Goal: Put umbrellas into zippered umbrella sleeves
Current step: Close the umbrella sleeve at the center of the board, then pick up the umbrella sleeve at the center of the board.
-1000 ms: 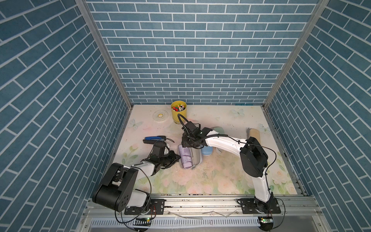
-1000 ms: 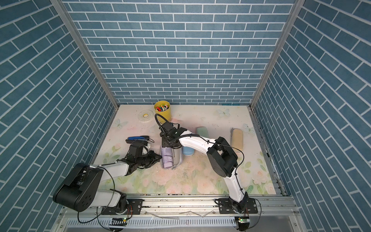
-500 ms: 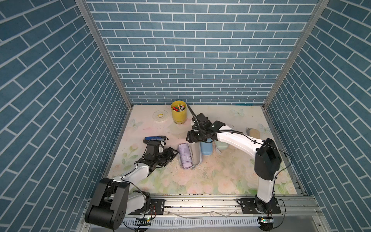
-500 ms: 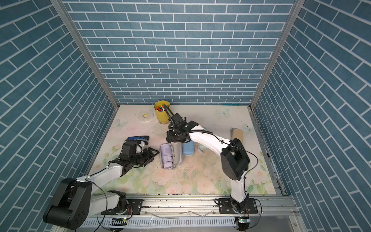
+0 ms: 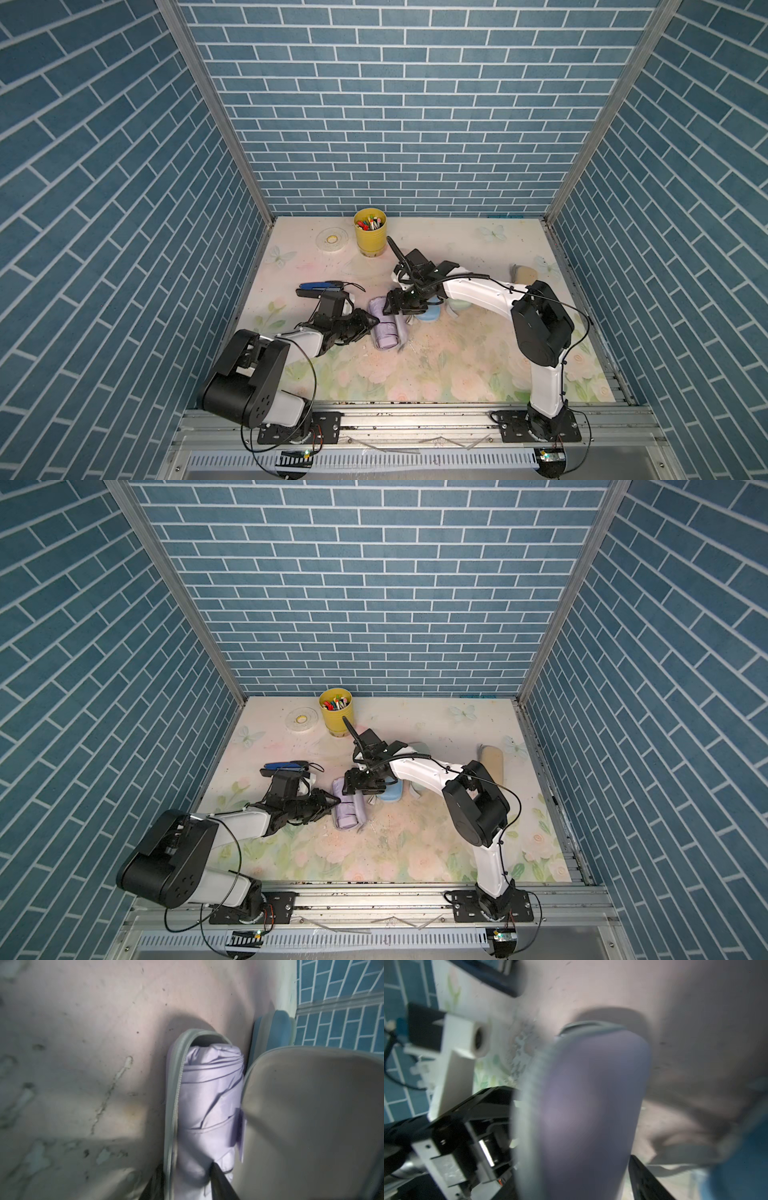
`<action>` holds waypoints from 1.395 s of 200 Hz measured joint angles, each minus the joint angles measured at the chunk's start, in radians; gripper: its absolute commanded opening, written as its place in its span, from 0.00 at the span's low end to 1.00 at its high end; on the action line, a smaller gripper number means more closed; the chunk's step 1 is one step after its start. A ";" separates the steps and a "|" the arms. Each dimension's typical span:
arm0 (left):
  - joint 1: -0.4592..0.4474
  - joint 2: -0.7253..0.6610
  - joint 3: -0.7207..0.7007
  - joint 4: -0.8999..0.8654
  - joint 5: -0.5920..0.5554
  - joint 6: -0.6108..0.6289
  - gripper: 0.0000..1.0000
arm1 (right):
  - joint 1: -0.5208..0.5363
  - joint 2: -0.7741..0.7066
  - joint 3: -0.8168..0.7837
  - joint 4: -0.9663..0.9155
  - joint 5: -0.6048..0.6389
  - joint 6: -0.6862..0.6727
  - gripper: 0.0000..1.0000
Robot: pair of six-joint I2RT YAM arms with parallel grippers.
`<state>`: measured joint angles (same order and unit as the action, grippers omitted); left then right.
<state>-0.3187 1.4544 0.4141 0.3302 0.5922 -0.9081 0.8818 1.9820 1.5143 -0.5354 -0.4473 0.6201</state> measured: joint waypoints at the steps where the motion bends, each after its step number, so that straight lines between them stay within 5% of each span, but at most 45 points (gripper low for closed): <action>1: 0.000 0.000 0.000 0.002 0.000 -0.002 0.28 | 0.002 0.001 0.002 0.000 0.000 0.000 0.70; 30: 0.038 -0.005 -0.021 0.031 0.020 -0.034 0.37 | 0.034 0.012 0.009 0.033 -0.026 0.005 0.69; 81: 0.083 -0.189 -0.040 -0.148 -0.023 -0.004 0.71 | 0.010 0.034 -0.034 0.095 -0.038 0.034 0.57; 108: 0.047 -0.212 -0.010 -0.223 -0.054 0.042 0.76 | -0.007 0.029 -0.044 0.132 -0.055 0.053 0.56; 156: -0.020 -0.101 0.041 -0.252 -0.058 0.085 0.67 | -0.119 -0.071 -0.189 0.185 -0.111 0.079 0.64; 215: -0.011 -0.098 0.020 -0.243 -0.074 0.100 0.51 | -0.138 0.050 -0.153 0.203 -0.168 0.059 0.67; 279: -0.006 -0.028 -0.006 -0.090 0.003 0.064 0.34 | -0.113 0.131 -0.146 0.339 -0.266 0.113 0.50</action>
<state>-0.3244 1.4261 0.4076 0.2398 0.5957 -0.8436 0.7685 2.1132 1.3678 -0.1967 -0.7132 0.7334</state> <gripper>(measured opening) 0.356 0.534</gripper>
